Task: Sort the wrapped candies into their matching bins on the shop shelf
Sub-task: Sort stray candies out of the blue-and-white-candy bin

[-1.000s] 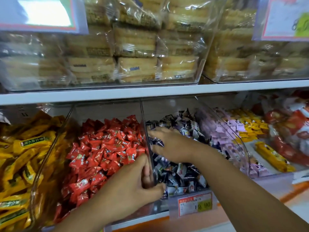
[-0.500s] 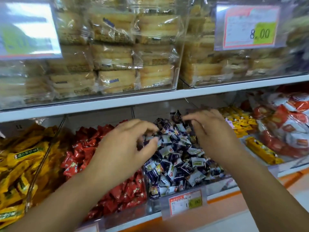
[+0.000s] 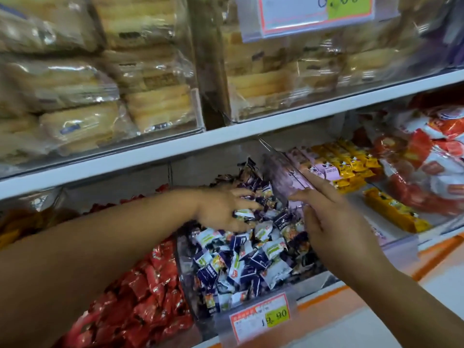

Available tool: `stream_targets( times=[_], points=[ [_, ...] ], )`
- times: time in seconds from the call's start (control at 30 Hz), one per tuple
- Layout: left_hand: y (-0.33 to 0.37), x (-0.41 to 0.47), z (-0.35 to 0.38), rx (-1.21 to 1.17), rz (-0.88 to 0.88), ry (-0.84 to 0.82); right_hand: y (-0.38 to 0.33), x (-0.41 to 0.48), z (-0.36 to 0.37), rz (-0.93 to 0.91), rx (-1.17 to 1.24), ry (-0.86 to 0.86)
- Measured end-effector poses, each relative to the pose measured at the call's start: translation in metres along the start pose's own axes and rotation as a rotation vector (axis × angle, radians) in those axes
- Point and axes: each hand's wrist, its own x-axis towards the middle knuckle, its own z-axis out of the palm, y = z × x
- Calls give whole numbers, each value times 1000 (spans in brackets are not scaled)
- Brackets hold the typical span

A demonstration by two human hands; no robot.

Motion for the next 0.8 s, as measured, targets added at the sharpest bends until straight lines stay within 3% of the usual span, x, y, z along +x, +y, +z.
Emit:
stream_targets(
  times=[0.17, 0.3, 0.37, 0.5, 0.8],
  points=[
    [-17, -27, -6, -51, -35, -65, 1, -1, 2, -6, 47, -7],
    [8, -10, -27, -212, 6, 252, 2, -1, 4, 9, 70, -12],
    [15, 14, -31, -139, 5, 345, 2, 0, 4, 21, 76, -4],
    [4, 44, -13, 25, -168, 129, 3, -2, 3, 14, 56, 9],
    [-23, -7, -1, -56, -100, -49, 5, -1, 4, 12, 63, 35]
  ],
)
